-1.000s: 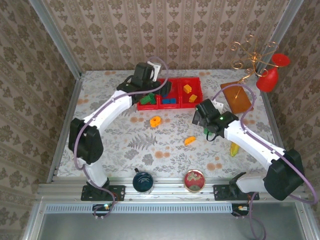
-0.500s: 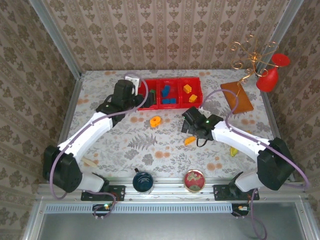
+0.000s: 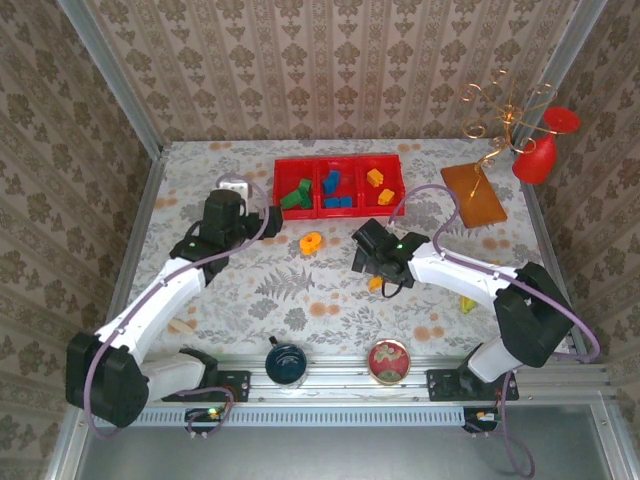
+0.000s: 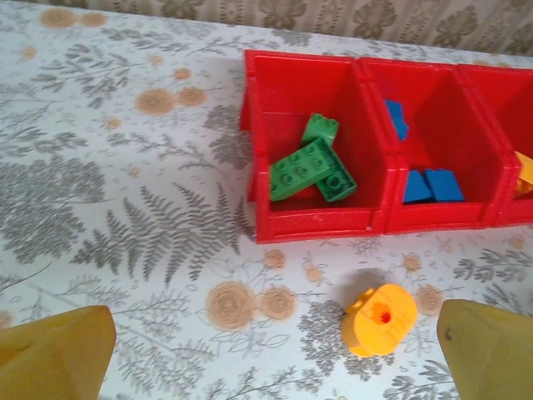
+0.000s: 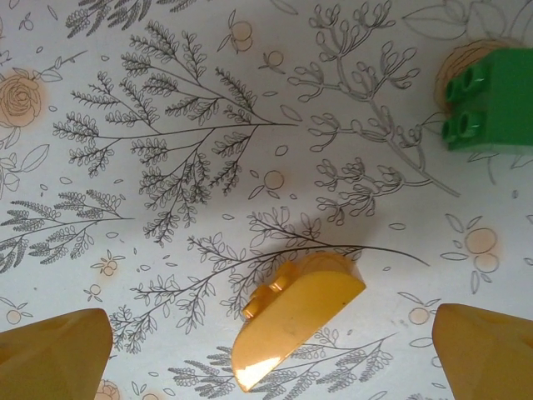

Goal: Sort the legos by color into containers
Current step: Pick up the lego from the center of the table.

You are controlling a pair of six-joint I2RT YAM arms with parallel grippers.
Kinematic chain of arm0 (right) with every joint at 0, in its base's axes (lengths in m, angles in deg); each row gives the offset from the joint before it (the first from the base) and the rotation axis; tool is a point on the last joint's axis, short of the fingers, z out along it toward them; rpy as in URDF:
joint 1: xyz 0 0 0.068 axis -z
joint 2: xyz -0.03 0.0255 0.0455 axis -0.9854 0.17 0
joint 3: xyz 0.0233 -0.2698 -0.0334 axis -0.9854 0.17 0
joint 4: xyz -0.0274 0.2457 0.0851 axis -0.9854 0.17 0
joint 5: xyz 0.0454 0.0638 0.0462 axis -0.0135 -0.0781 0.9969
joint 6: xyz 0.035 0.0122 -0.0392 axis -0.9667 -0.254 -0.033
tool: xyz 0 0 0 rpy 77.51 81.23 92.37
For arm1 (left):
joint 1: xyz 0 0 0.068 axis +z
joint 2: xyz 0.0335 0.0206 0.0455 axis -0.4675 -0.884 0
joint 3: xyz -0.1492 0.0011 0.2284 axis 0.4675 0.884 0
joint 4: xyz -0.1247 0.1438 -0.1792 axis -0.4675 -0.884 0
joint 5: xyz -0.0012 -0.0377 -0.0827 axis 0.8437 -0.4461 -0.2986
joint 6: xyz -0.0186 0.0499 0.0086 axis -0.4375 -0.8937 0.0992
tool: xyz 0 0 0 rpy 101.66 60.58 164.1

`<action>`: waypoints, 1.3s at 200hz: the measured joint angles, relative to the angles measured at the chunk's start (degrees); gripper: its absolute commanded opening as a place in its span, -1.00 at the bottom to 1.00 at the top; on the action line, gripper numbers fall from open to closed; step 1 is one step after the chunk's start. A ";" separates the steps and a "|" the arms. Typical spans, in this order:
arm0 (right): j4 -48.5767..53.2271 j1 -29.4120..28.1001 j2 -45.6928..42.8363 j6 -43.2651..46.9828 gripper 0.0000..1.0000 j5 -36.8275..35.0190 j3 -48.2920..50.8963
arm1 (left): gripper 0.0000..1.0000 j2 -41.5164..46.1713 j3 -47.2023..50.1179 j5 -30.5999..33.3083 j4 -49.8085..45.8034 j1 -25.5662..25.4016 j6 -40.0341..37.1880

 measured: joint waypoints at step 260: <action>-5.92 0.57 9.20 -4.26 0.44 2.91 1.95 | 1.00 1.31 3.13 -0.87 0.15 2.80 2.56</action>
